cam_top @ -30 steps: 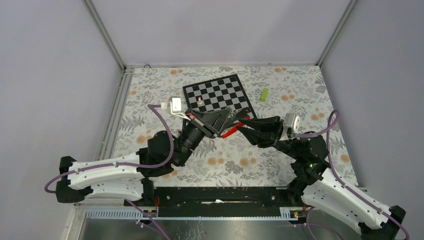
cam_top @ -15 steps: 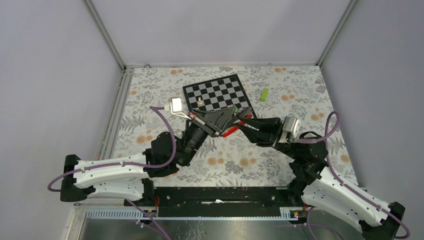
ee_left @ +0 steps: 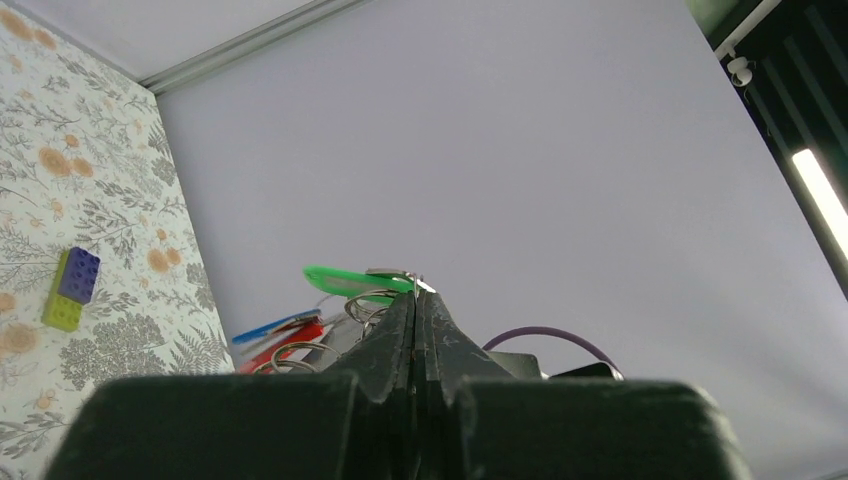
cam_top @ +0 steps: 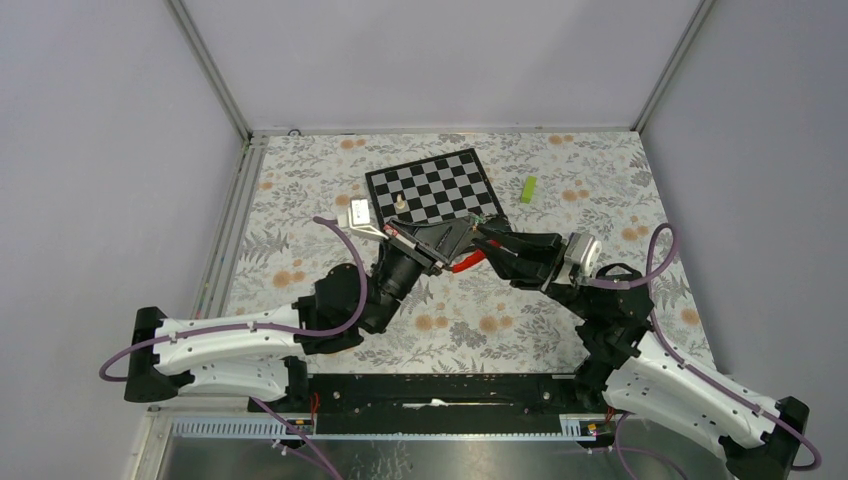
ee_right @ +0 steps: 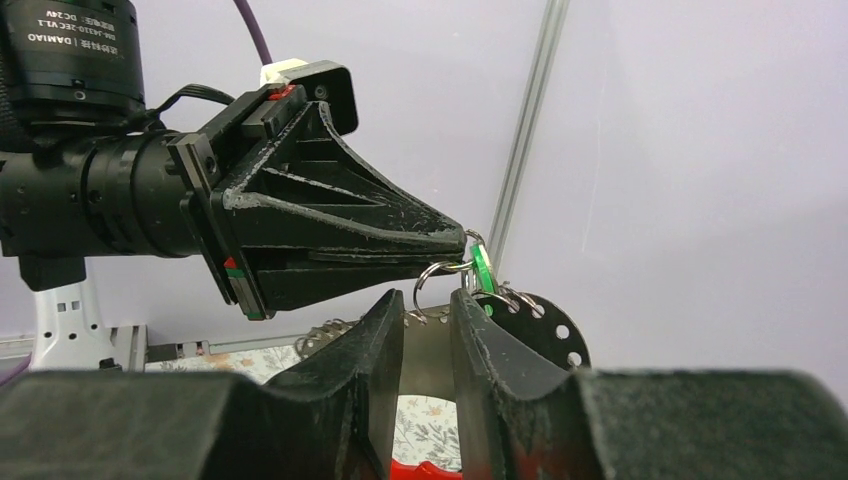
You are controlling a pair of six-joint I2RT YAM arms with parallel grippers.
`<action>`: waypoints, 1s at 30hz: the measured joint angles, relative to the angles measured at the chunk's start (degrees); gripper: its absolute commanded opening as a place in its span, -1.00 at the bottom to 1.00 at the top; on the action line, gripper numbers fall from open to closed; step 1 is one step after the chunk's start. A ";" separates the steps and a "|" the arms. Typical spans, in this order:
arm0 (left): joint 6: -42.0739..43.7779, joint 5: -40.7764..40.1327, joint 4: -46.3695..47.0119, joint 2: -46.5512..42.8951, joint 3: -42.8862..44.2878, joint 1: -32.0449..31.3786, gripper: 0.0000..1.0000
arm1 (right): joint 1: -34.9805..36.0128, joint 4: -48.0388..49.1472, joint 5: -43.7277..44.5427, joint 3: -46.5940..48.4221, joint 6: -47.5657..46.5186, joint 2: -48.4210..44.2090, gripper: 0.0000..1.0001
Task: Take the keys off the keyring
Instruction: Remove the key from the keyring.
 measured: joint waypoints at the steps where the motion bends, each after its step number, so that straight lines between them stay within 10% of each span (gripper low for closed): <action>1: -0.39 -0.20 0.00 0.07 0.00 0.02 -1.00 | 0.13 0.15 0.31 0.02 -0.20 0.20 -0.39; 16: -2.99 -2.60 0.39 1.53 0.42 0.11 -1.00 | 2.89 2.45 6.51 0.02 -4.81 2.80 -0.49; 30: -3.32 -2.73 0.87 1.57 0.42 0.15 -1.00 | 3.45 3.19 10.58 -0.42 -5.68 2.19 -1.00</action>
